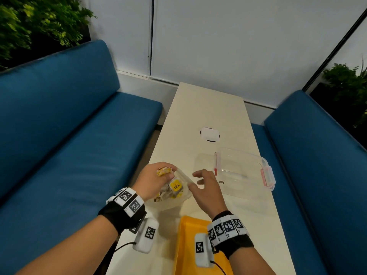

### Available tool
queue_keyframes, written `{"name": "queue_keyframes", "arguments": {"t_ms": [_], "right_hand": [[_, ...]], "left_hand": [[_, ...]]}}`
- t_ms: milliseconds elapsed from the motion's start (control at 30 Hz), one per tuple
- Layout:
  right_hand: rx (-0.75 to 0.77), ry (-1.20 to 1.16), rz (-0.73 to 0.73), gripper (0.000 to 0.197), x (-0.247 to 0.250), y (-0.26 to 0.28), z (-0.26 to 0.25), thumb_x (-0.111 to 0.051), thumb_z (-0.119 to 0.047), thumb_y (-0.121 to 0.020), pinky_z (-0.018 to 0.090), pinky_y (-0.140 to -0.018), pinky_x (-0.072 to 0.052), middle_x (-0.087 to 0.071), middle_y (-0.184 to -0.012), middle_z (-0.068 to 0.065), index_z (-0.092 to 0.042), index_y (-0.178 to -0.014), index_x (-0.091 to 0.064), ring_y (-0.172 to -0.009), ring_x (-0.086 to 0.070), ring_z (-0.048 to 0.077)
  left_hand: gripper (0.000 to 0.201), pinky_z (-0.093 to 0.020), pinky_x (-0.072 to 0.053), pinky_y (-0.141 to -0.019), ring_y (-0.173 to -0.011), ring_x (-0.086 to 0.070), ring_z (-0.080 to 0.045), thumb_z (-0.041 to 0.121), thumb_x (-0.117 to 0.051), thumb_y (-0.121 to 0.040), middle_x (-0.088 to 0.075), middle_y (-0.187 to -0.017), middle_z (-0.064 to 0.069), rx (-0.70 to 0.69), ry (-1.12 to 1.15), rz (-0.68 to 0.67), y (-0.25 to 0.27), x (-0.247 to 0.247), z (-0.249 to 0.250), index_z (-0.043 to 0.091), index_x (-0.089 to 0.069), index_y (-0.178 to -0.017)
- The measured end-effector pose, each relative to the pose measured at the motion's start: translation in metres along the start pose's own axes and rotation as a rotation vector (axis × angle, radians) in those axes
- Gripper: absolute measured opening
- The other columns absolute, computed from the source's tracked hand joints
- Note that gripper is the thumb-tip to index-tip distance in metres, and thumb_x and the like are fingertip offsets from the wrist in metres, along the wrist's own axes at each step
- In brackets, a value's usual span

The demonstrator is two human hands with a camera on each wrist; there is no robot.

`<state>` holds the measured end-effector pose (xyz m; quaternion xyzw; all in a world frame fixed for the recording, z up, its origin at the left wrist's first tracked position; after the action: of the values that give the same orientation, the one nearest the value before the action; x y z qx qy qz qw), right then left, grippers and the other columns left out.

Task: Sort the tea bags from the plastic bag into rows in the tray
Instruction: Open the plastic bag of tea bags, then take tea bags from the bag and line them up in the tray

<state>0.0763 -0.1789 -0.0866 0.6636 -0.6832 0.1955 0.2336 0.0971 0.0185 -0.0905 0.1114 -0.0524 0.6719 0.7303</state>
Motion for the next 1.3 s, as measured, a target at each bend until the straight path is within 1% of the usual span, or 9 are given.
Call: {"name": "queue_keyframes", "arguments": {"t_ms": [133, 267, 333, 500, 633, 700, 867, 1133, 1300], "right_hand": [[0.077, -0.145, 0.012, 0.024, 0.011, 0.015, -0.024, -0.072, -0.034, -0.086, 0.018, -0.072, -0.051, -0.058, -0.112, -0.016, -0.033, -0.108, -0.061, -0.093, -0.063, 0.004], [-0.019, -0.311, -0.129, 0.035, -0.001, 0.02, -0.028, -0.079, -0.039, -0.081, 0.04, -0.075, -0.062, -0.063, -0.114, -0.006, -0.032, -0.112, -0.063, -0.088, -0.071, 0.016], [-0.066, -0.404, -0.189, 0.038, -0.007, 0.023, -0.03, -0.078, -0.033, -0.084, 0.041, -0.073, -0.063, -0.063, -0.117, 0.001, -0.03, -0.118, -0.063, -0.089, -0.072, 0.019], [-0.095, -0.568, -0.227, 0.029, -0.015, 0.028, -0.038, -0.072, -0.016, -0.09, 0.046, -0.073, -0.062, -0.065, -0.112, 0.015, -0.026, -0.117, -0.068, -0.089, -0.073, 0.032], [-0.053, -0.49, -0.182, 0.016, -0.019, 0.029, -0.043, -0.073, -0.01, -0.088, 0.036, -0.066, -0.062, -0.066, -0.103, 0.019, -0.018, -0.102, -0.075, -0.08, -0.073, 0.03], [-0.04, -0.465, -0.174, 0.012, -0.022, 0.03, -0.042, -0.076, -0.012, -0.086, 0.032, -0.064, -0.061, -0.068, -0.097, 0.016, -0.017, -0.097, -0.076, -0.073, -0.072, 0.025], [-0.008, -0.331, -0.136, 0.01, -0.03, 0.027, -0.036, -0.08, -0.022, -0.081, 0.047, -0.069, -0.061, -0.071, -0.085, 0.0, -0.025, -0.09, -0.078, -0.064, -0.069, 0.023], [0.027, -0.115, -0.117, 0.006, -0.046, 0.028, -0.031, -0.074, -0.024, -0.085, 0.019, -0.069, -0.051, -0.07, -0.086, -0.007, -0.028, -0.088, -0.076, -0.069, -0.061, 0.002], [0.021, -0.057, -0.111, 0.017, -0.054, 0.035, -0.03, -0.071, -0.024, -0.086, 0.021, -0.08, -0.051, -0.066, -0.101, -0.006, -0.041, -0.086, -0.066, -0.087, -0.062, 0.006]], "left_hand": [[0.019, -0.034, -0.059, -0.078, -0.097, -0.073, -0.025, 0.003, -0.07, -0.092, -0.078, -0.103, -0.005, 0.128, 0.366, 0.019, 0.013, 0.0, -0.007, 0.018, -0.079, -0.1], [0.019, -0.031, -0.057, -0.059, -0.081, -0.072, -0.021, 0.002, -0.065, -0.095, -0.075, -0.105, -0.012, 0.207, 0.619, -0.025, 0.023, -0.007, 0.0, 0.007, -0.072, -0.112], [0.021, -0.029, -0.056, -0.055, -0.077, -0.072, -0.021, 0.004, -0.064, -0.096, -0.074, -0.104, -0.012, 0.242, 0.71, -0.03, 0.026, -0.01, 0.003, 0.006, -0.07, -0.115], [0.021, -0.032, -0.057, -0.055, -0.074, -0.071, -0.022, 0.01, -0.064, -0.096, -0.073, -0.096, -0.012, 0.306, 0.78, -0.017, 0.032, -0.016, -0.001, 0.011, -0.069, -0.117], [0.02, -0.03, -0.055, -0.054, -0.071, -0.07, -0.02, 0.014, -0.062, -0.098, -0.072, -0.094, -0.011, 0.367, 0.78, -0.007, 0.042, -0.025, -0.013, 0.012, -0.069, -0.117], [0.02, -0.03, -0.055, -0.061, -0.076, -0.069, -0.019, 0.018, -0.061, -0.099, -0.073, -0.098, -0.01, 0.397, 0.763, -0.01, 0.046, -0.028, -0.019, 0.014, -0.07, -0.117], [0.03, -0.036, -0.053, -0.081, -0.086, -0.069, -0.023, 0.034, -0.057, -0.101, -0.074, -0.105, -0.009, 0.475, 0.743, -0.062, 0.058, -0.036, -0.031, 0.015, -0.072, -0.119], [0.064, -0.051, -0.059, -0.087, -0.105, -0.066, -0.035, 0.061, -0.055, -0.094, -0.068, -0.123, -0.024, 0.621, 0.882, -0.222, 0.075, -0.055, -0.05, 0.008, -0.07, -0.126], [0.054, -0.042, -0.061, -0.077, -0.09, -0.07, -0.027, 0.054, -0.064, -0.089, -0.073, -0.112, -0.013, 0.595, 0.971, -0.197, 0.081, -0.055, -0.053, 0.011, -0.072, -0.12]]}}
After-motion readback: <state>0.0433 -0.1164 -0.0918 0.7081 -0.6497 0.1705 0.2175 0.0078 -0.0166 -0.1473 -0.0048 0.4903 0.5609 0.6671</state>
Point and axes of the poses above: each hand's wrist, its own y-axis away from the middle knuckle, its own x-axis out of the back of the hand, z = x × y, the point moved 9 cm from there along -y, towards the middle knuckle
